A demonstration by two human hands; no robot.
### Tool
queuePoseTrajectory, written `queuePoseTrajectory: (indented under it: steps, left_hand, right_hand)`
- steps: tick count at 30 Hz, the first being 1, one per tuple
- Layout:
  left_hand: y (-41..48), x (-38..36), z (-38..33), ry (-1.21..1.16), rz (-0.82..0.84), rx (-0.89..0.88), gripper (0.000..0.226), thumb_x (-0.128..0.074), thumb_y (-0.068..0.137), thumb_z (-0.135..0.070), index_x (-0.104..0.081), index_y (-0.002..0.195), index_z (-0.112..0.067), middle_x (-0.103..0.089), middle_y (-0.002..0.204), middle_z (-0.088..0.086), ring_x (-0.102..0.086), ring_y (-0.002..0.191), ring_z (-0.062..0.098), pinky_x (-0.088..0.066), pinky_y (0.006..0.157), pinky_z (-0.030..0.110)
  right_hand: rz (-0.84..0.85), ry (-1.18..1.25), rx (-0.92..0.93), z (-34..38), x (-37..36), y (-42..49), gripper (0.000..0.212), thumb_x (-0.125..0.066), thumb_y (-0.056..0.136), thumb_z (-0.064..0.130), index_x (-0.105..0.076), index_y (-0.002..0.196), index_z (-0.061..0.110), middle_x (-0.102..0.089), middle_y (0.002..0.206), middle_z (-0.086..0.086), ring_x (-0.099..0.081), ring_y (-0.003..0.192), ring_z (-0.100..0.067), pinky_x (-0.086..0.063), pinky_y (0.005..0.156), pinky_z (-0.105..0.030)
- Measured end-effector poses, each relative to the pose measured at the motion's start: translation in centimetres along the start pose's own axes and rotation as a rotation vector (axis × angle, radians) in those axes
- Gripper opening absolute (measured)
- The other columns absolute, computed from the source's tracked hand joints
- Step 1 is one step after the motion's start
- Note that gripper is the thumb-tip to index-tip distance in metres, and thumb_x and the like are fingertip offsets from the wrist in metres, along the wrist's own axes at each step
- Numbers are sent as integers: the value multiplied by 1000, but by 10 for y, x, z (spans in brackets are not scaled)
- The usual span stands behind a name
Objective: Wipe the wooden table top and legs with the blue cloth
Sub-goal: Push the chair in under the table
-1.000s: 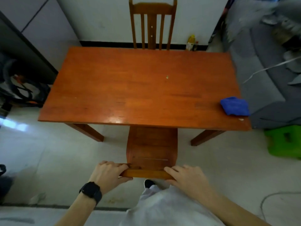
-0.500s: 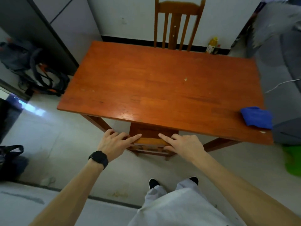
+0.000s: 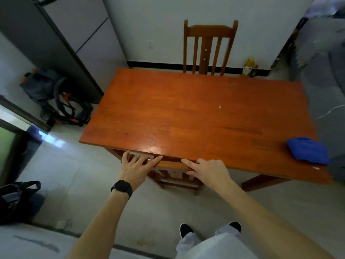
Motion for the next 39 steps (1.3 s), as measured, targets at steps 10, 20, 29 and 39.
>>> queuePoseTrajectory:
  steps: [10, 20, 29, 39]
  left_hand:
    - [-6, 6, -17, -137, 192, 250, 72, -54, 94, -34, -13, 152, -49, -48, 146, -4, -36, 142, 23, -4, 110, 72]
    - [124, 112, -253, -597, 95, 99, 51, -41, 100, -38, -27, 147, -48, -43, 146, -13, -38, 136, 15, -14, 119, 56]
    - [300, 193, -561, -454, 138, -178, 44, -40, 100, -41, -43, 144, -35, -38, 153, -1, -31, 142, 24, -24, 117, 48]
    - [407, 276, -674, -561, -11, -160, 40, -44, 99, -38, -48, 138, -39, -45, 147, -5, -35, 139, 19, -28, 115, 45]
  right_hand:
    - [-73, 439, -79, -16, 2, -17, 44, -33, 101, 53, -43, 142, 39, -62, 124, 15, -60, 106, -9, -45, 88, -32]
    - [-402, 1271, -407, -248, -4, -178, 28, -60, 93, 40, -61, 118, 50, -60, 116, 36, -53, 112, 16, -43, 94, -8]
    - [-593, 671, -669, -560, -23, -350, 34, -62, 94, 31, -64, 128, 27, -65, 125, 9, -58, 114, -11, -45, 97, -27]
    - [-656, 359, -730, -762, 2, -406, 35, -64, 91, 28, -65, 126, 25, -60, 132, 1, -48, 121, -24, -39, 102, -36]
Point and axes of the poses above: each hand's wrist, its own y-axis towards the middle knuckle, its own x-axis out of the back of the hand, z = x × y, the point moved 8 cm from there along y, towards the middle knuckle
